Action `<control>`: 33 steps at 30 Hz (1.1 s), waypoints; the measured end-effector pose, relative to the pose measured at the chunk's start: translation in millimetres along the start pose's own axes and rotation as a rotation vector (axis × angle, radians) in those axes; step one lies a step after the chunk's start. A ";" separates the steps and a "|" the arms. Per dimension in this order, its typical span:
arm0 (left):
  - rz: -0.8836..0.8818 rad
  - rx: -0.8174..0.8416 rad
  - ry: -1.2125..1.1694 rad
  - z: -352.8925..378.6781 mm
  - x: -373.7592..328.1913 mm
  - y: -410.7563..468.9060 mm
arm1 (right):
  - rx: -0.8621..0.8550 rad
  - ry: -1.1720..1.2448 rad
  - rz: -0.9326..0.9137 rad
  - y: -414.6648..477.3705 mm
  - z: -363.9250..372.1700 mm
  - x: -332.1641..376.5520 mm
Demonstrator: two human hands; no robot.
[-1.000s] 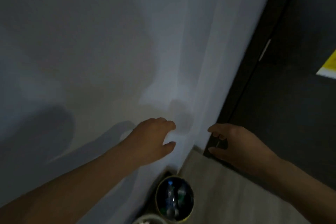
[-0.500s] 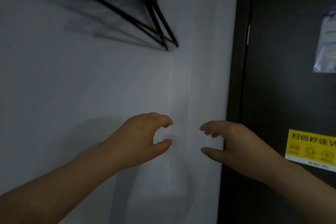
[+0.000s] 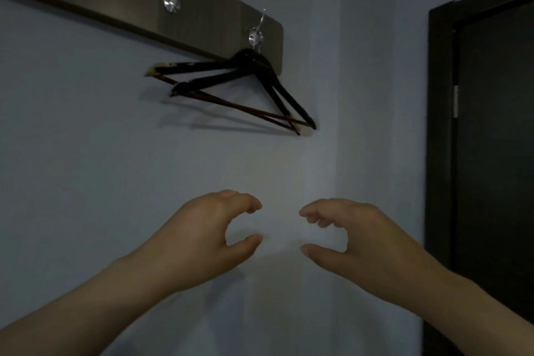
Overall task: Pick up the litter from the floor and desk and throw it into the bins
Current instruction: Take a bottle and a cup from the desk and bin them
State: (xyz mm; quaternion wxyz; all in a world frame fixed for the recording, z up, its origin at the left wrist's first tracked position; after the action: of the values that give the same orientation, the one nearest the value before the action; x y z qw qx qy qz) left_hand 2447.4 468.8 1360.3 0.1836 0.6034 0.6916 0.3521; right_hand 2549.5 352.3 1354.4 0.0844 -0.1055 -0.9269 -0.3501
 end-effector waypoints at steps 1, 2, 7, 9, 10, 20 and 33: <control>-0.028 0.009 0.023 -3.9 1.6 -3.8 | -0.001 0.034 -0.025 3.3 2.6 2.0; -0.053 0.021 0.055 -8.0 4.2 -8.4 | -0.005 0.072 -0.055 6.6 5.5 5.5; -0.163 0.043 0.236 -45.7 27.6 -45.9 | -0.009 0.230 -0.190 24.8 26.9 38.5; -0.229 0.081 0.308 -67.0 40.3 -67.9 | 0.026 0.287 -0.239 32.5 39.9 63.3; -0.265 0.095 0.347 -80.2 47.0 -80.3 | 0.042 0.311 -0.274 35.7 46.2 79.7; -0.609 0.167 0.724 -265.8 60.4 -245.7 | 0.138 0.621 -0.647 13.8 78.0 308.8; -1.059 0.249 1.152 -555.2 -88.0 -490.9 | 0.271 0.953 -1.110 -167.1 23.1 647.0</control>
State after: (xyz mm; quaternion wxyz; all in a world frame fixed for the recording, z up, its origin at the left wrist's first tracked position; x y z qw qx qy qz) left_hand 1742.3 224.8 1377.6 -0.1292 -0.0672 0.9072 0.3948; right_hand 1881.6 333.5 1380.9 0.3005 0.5530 -0.7418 -0.2314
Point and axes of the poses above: each hand's wrist, its own y-axis towards the middle knuckle, its own z-axis out of the palm, x = y × z, the point moved 10 cm from there along y, towards the middle knuckle, and after that the axes turned 10 degrees about y, right-handed, at the moved point
